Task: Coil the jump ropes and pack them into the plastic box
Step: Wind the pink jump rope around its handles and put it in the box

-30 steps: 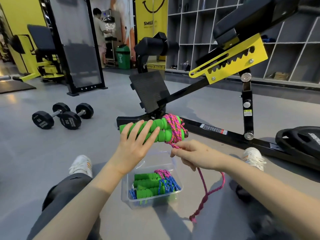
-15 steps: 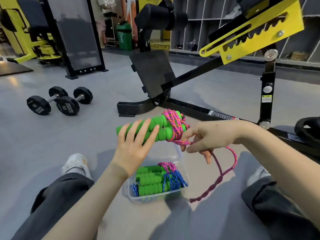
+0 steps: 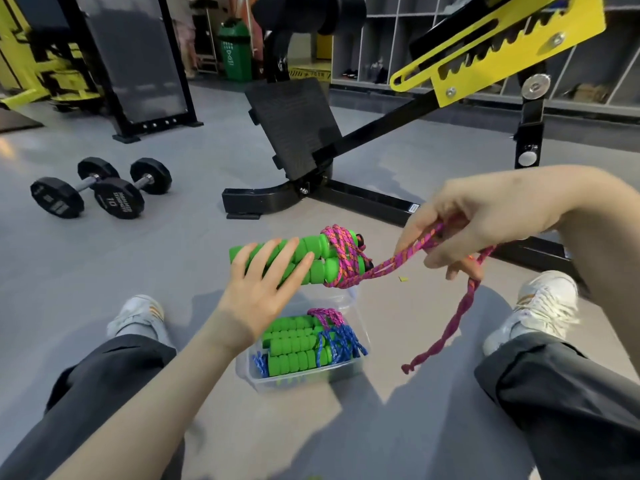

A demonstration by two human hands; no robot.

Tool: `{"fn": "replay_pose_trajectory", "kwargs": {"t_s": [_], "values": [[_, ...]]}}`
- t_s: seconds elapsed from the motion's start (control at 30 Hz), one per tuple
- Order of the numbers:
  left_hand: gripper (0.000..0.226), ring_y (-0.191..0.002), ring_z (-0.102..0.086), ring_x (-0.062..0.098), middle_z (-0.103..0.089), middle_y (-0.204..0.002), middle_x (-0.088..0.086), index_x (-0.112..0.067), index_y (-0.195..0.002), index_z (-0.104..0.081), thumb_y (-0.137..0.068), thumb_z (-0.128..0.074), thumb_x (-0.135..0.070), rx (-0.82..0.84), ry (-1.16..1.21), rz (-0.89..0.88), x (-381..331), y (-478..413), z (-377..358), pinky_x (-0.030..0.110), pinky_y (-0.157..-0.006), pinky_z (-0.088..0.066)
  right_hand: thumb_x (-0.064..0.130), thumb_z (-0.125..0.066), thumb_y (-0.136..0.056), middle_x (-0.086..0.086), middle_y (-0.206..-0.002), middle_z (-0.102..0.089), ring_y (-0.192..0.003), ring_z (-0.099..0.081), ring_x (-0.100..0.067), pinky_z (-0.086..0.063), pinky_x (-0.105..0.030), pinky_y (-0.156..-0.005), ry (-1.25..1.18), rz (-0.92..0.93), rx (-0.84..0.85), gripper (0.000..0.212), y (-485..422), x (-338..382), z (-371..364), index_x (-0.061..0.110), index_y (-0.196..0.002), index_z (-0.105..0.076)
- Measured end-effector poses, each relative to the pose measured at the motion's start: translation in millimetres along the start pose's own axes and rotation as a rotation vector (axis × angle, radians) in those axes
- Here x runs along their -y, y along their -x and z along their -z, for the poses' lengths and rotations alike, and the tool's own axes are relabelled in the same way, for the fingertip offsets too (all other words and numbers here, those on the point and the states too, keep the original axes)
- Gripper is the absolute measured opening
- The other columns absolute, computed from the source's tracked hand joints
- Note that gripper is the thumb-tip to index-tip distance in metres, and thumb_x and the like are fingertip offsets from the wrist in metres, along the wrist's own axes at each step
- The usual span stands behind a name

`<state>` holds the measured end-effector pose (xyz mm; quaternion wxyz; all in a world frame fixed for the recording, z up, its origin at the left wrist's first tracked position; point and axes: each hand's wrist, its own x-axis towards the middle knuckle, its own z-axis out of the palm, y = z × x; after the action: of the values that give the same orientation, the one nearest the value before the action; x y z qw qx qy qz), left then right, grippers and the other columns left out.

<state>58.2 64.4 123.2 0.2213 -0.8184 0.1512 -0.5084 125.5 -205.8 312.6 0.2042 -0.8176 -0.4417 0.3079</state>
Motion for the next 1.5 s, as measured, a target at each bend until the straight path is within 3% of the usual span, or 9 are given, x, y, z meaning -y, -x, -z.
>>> {"fn": "replay_pose_trajectory", "kwargs": {"t_s": [0.17,0.43,0.6,0.7,0.77,0.93,1.1,1.3,1.5], "values": [[0.049,-0.111,-0.049,0.035,-0.048,-0.129,0.019,-0.009,-0.129,-0.052,-0.089,-0.032,0.012,-0.022,0.035,-0.042,-3,-1,2,0.049,-0.093,-0.037,0.017,-0.064,-0.075,-0.003,-0.060,-0.062,-0.044,-0.046,-0.012,-0.047,-0.022,-0.049,-0.160,0.161,-0.255,0.022,-5,1,2,0.010,-0.095,-0.069],[0.044,-0.112,-0.051,0.033,-0.049,-0.129,0.015,-0.012,-0.129,-0.052,-0.095,-0.029,0.005,-0.099,0.159,-0.087,-14,-22,28,0.047,-0.093,-0.039,0.013,-0.072,-0.067,-0.006,-0.061,-0.066,-0.048,-0.047,-0.014,-0.033,-0.022,-0.043,-0.456,0.328,-0.579,0.024,-35,-27,-9,0.013,-0.089,-0.062],[0.040,-0.115,-0.050,0.032,-0.048,-0.131,0.013,-0.014,-0.131,-0.051,-0.094,-0.046,-0.002,-0.135,0.184,-0.094,-24,-29,36,0.044,-0.099,-0.035,0.014,-0.075,-0.072,0.002,-0.057,-0.054,-0.045,-0.034,-0.007,-0.031,-0.015,-0.043,-0.704,0.205,-0.528,0.021,-59,-62,-33,0.017,-0.091,-0.068],[0.038,-0.113,-0.051,0.030,-0.049,-0.129,0.012,-0.015,-0.129,-0.053,-0.098,-0.037,-0.002,-0.162,0.189,-0.082,-30,-33,35,0.044,-0.097,-0.037,0.014,-0.065,-0.081,0.002,-0.063,-0.061,-0.048,-0.052,-0.005,-0.044,-0.015,-0.047,-0.787,0.133,-0.508,0.007,-71,-79,-54,0.017,-0.085,-0.069],[0.040,-0.112,-0.052,0.031,-0.049,-0.128,0.013,-0.015,-0.127,-0.054,-0.097,-0.032,0.001,-0.180,0.203,-0.027,-33,-37,33,0.045,-0.095,-0.040,-0.001,-0.045,-0.092,-0.005,-0.072,-0.070,-0.046,-0.060,-0.001,-0.049,-0.016,-0.050,-0.809,0.012,-0.545,0.023,-76,-90,-71,0.014,-0.083,-0.060],[0.049,-0.113,-0.049,0.034,-0.046,-0.130,0.016,-0.012,-0.130,-0.051,-0.087,-0.038,0.010,-0.144,0.142,0.059,-27,-33,15,0.048,-0.097,-0.037,-0.009,-0.036,-0.094,0.010,-0.041,-0.038,-0.030,-0.034,-0.003,-0.029,-0.013,-0.035,-0.920,-0.034,-0.588,0.046,-80,-89,-103,0.019,-0.056,-0.038],[0.072,-0.114,-0.048,0.035,-0.047,-0.130,0.017,-0.011,-0.131,-0.051,-0.065,-0.071,0.010,-0.064,0.035,0.145,-17,-29,-1,0.048,-0.098,-0.034,0.020,-0.033,-0.101,-0.001,-0.042,-0.033,-0.038,-0.013,-0.008,-0.018,-0.018,-0.039,-1.067,0.001,-0.553,0.029,-84,-85,-108,0.010,-0.077,-0.046],[0.059,-0.111,-0.048,0.038,-0.058,-0.124,0.024,-0.006,-0.126,-0.058,-0.071,-0.069,0.011,-0.017,-0.036,0.243,-4,-25,-14,0.050,-0.094,-0.035,0.031,-0.038,-0.100,-0.002,-0.046,-0.035,-0.039,-0.014,-0.010,-0.015,-0.020,-0.041,-0.938,-0.013,-0.502,0.033,-75,-74,-113,0.006,-0.095,-0.059],[0.055,-0.109,-0.048,0.038,-0.059,-0.122,0.024,-0.005,-0.124,-0.062,-0.072,-0.066,0.011,0.028,-0.074,0.226,-6,-22,-23,0.050,-0.092,-0.035,0.022,-0.039,-0.100,-0.006,-0.054,-0.039,-0.034,-0.025,-0.009,-0.034,-0.020,-0.039,-0.600,-0.104,-0.389,0.025,-63,-53,-95,0.004,-0.102,-0.056]]}}
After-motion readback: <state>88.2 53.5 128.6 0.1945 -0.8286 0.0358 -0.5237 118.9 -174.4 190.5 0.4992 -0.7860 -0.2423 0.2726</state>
